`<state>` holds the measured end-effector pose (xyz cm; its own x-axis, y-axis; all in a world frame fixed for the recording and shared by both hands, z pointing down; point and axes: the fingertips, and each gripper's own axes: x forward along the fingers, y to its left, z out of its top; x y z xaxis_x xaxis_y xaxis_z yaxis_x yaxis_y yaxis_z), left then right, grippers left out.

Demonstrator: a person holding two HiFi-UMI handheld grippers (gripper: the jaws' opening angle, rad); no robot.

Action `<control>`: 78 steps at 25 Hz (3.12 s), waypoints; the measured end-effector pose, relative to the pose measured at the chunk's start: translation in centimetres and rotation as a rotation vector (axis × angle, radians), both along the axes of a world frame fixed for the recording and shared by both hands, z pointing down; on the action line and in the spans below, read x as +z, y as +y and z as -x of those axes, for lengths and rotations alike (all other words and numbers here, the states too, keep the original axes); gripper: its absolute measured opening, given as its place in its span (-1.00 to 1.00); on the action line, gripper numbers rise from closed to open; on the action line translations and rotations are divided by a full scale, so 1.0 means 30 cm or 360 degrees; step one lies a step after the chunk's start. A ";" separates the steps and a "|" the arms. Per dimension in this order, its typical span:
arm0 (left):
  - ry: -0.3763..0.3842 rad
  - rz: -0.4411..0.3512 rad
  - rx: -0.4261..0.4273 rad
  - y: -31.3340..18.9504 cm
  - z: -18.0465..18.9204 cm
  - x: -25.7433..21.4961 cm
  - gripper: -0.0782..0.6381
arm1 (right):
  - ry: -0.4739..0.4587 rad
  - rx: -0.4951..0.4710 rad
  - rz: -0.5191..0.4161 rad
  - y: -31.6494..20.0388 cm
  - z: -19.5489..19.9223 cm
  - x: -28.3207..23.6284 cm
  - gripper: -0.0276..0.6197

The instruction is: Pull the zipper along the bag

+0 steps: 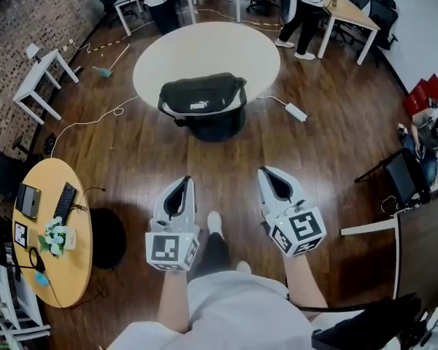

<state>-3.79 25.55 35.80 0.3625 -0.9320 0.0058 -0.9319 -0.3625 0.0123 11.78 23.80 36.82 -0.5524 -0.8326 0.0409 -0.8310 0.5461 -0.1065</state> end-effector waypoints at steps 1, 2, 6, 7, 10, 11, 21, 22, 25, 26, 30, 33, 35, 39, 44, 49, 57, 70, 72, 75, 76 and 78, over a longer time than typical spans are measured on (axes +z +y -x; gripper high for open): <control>0.0001 0.0002 0.0010 -0.080 0.012 0.017 -0.73 | 0.0011 0.0005 0.0016 -0.079 0.016 0.021 -0.94; 0.0001 0.0005 0.0021 -0.159 0.023 0.029 -0.73 | 0.0021 0.0005 0.0036 -0.157 0.036 0.040 -0.94; 0.0034 0.0020 0.0063 -0.476 0.100 0.022 -0.73 | 0.0089 -0.0026 0.0058 -0.465 0.146 0.023 -0.94; 0.0057 0.0023 0.0073 -0.558 0.126 0.011 -0.73 | 0.0108 -0.0042 0.0036 -0.544 0.183 -0.002 -0.94; 0.0108 0.0011 0.0085 -0.792 0.198 0.004 -0.73 | 0.0144 -0.0082 -0.0054 -0.755 0.290 -0.058 -0.94; 0.0121 0.0009 0.0087 -0.862 0.211 0.009 -0.73 | 0.0152 -0.0086 -0.0070 -0.812 0.314 -0.060 -0.94; 0.0136 0.0089 0.0261 -1.414 0.065 0.084 -0.73 | 0.0244 0.0062 0.0087 -1.321 0.130 0.063 -0.94; 0.0135 0.0098 0.0256 -1.476 0.047 0.102 -0.73 | 0.0235 0.0071 0.0084 -1.389 0.101 0.071 -0.94; 0.0109 0.0155 0.0222 -1.672 0.006 0.156 -0.73 | 0.0227 0.0048 0.0086 -1.611 0.052 0.090 -0.94; 0.0092 0.0182 0.0215 -1.732 -0.014 0.166 -0.73 | 0.0234 0.0020 0.0100 -1.681 0.039 0.096 -0.94; 0.0036 0.0221 0.0218 -1.931 -0.113 0.165 -0.73 | 0.0251 -0.0183 0.0210 -1.923 -0.011 0.163 -0.94; 0.0025 0.0290 0.0198 -2.050 -0.180 0.217 -0.73 | 0.0341 -0.0354 0.0373 -2.065 -0.035 0.288 -0.94; 0.0011 0.0379 0.0199 -2.088 -0.230 0.284 -0.73 | 0.0440 -0.0478 0.0529 -2.122 -0.047 0.412 -0.94; -0.0022 0.0598 0.0230 -2.126 -0.305 0.425 -0.73 | 0.0694 -0.0801 0.0887 -2.210 -0.035 0.713 -0.94; 0.0092 0.0921 0.0291 -2.110 -0.347 0.607 -0.73 | 0.0985 -0.1245 0.1235 -2.264 0.076 1.002 -0.94; 0.0315 0.1245 0.0294 -2.070 -0.416 0.755 -0.73 | 0.1298 -0.1510 0.1462 -2.249 0.144 1.227 -0.94; 0.0672 0.1617 0.0085 -2.094 -0.466 0.981 -0.73 | 0.1497 -0.1747 0.1592 -2.233 0.151 1.317 -0.94; 0.0778 0.1808 -0.0141 -2.173 -0.528 1.220 -0.03 | 0.1451 -0.1698 0.1636 -2.233 0.159 1.312 -0.94; 0.0798 0.1830 -0.0204 -2.181 -0.527 1.245 -0.13 | 0.1467 -0.1698 0.1622 -2.232 0.159 1.313 -0.94; 0.0817 0.1827 -0.0321 -2.187 -0.500 1.257 -0.49 | 0.1469 -0.1697 0.1633 -2.236 0.161 1.312 -0.94; 0.0826 0.1819 -0.0326 -2.186 -0.495 1.253 -0.64 | 0.1460 -0.1695 0.1642 -2.236 0.160 1.311 -0.94; 0.0844 0.1810 -0.0291 -2.178 -0.500 1.239 -0.65 | 0.1442 -0.1688 0.1656 -2.236 0.156 1.311 -0.94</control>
<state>11.20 -39.79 72.96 0.4326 -0.5328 0.7273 -0.7523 0.2312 0.6169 7.11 -43.28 76.14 -0.2966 0.4185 0.8584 -0.1775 0.8591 -0.4801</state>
